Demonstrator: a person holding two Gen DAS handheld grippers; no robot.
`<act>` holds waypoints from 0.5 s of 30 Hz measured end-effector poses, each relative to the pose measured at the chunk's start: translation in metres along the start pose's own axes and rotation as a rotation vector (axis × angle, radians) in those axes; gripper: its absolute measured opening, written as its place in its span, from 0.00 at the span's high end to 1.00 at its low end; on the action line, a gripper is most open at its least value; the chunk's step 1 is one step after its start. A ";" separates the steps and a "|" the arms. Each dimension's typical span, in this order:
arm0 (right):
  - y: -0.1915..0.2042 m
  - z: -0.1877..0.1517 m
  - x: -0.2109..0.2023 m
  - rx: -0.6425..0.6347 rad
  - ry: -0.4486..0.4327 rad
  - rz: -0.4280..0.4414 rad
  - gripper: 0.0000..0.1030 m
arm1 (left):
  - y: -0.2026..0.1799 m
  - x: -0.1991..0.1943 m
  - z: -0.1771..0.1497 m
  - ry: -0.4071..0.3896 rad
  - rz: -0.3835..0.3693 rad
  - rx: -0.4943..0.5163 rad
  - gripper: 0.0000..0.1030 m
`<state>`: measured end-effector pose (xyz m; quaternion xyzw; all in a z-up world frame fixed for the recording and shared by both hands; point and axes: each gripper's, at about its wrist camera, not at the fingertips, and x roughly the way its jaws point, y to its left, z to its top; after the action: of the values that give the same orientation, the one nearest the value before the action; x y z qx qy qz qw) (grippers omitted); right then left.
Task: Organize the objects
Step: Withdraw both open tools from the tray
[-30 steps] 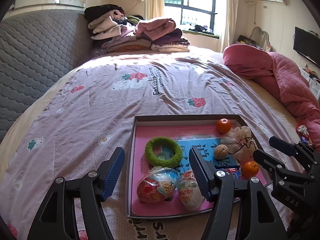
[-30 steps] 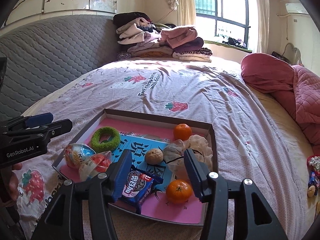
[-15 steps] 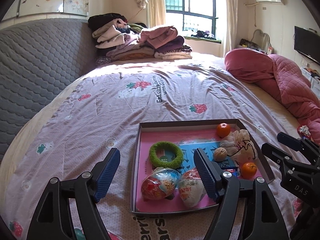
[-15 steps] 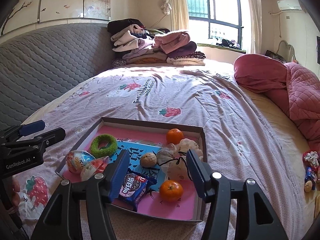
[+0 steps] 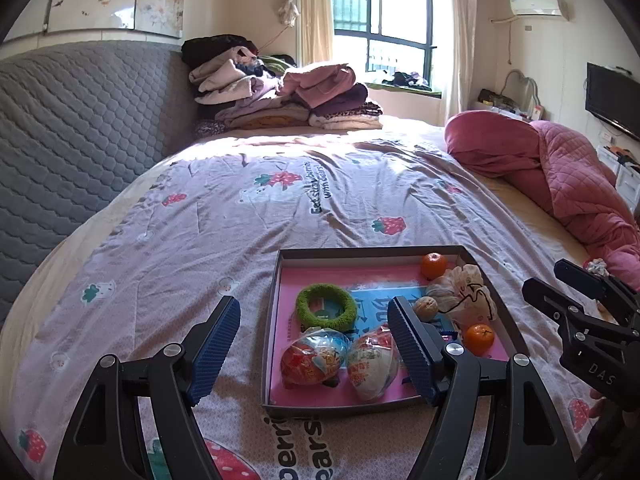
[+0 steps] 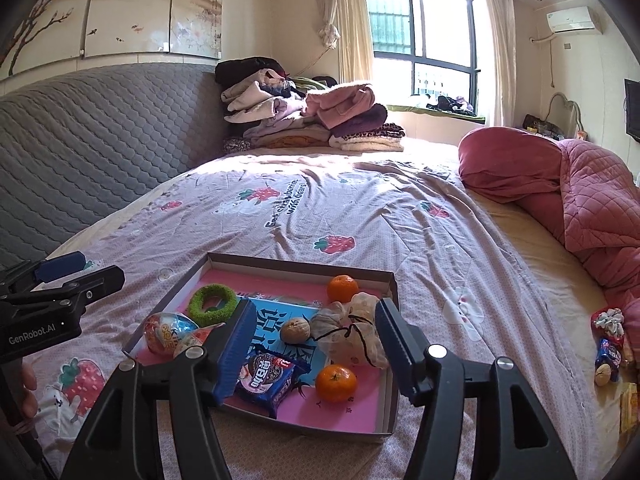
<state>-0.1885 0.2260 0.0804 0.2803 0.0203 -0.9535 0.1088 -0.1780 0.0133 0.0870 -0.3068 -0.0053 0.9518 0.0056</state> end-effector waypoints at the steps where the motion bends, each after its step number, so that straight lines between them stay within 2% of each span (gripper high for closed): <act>1: 0.001 0.001 -0.002 -0.001 -0.003 0.001 0.40 | -0.001 -0.003 -0.001 -0.009 0.010 0.006 0.25; 15: 0.008 0.002 -0.033 0.015 -0.061 0.026 0.40 | -0.002 -0.039 -0.007 -0.082 0.012 -0.005 0.25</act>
<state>-0.1610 0.2246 0.1001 0.2519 0.0060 -0.9603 0.1195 -0.1420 0.0153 0.1036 -0.2675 -0.0061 0.9636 -0.0013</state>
